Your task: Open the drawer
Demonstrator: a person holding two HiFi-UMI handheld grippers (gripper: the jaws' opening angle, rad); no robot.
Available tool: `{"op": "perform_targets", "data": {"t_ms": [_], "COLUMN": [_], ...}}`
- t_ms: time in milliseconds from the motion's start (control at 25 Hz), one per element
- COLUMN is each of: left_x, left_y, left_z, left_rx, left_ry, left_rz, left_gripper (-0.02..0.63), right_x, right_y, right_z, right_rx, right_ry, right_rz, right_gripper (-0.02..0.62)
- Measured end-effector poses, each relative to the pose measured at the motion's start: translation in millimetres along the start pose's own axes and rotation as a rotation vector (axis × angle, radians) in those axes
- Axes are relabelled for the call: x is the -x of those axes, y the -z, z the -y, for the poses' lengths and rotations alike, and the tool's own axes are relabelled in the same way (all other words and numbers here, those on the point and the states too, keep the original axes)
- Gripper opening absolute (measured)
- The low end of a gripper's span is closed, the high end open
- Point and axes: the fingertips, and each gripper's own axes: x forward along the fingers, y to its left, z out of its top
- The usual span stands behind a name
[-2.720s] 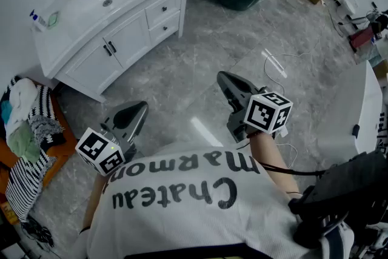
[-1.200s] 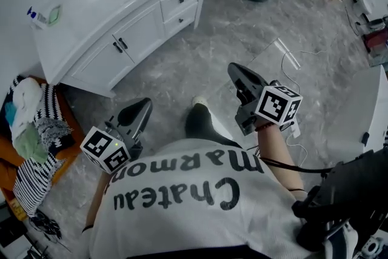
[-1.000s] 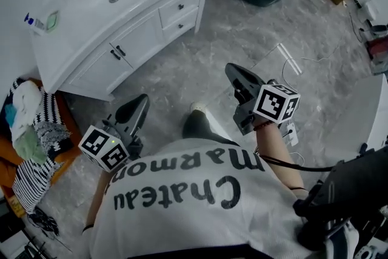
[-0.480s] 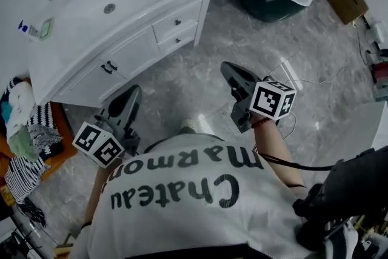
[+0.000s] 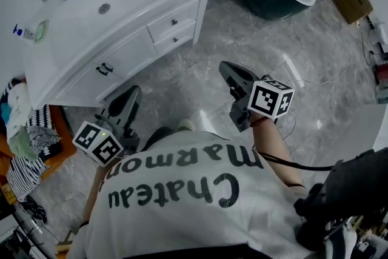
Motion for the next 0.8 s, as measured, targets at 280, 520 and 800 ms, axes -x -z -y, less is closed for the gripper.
{"op": "perform_targets", "data": {"t_ms": [280,520,800], "left_x": [-20,-31,-40], "left_y": [-1,-4,-1], "left_z": [-5,-3,-19], "left_rx": [0.001,-0.018,-0.021], "left_ry": [0.019,0.009,-0.027], "left_rz": [-0.012,-0.014,-0.036], "left_gripper": [0.008,0.008,0.008], "right_x": [2,-10,-59], "right_y": [-9,-8,2], "right_z": [13,20,18], "right_rx": [-0.009,-0.015,-0.022], "right_ry": [0.026,0.018,-0.041], "right_rz": [0.007,-0.021,-0.095], "right_gripper": [0.005,0.005,0.005]}}
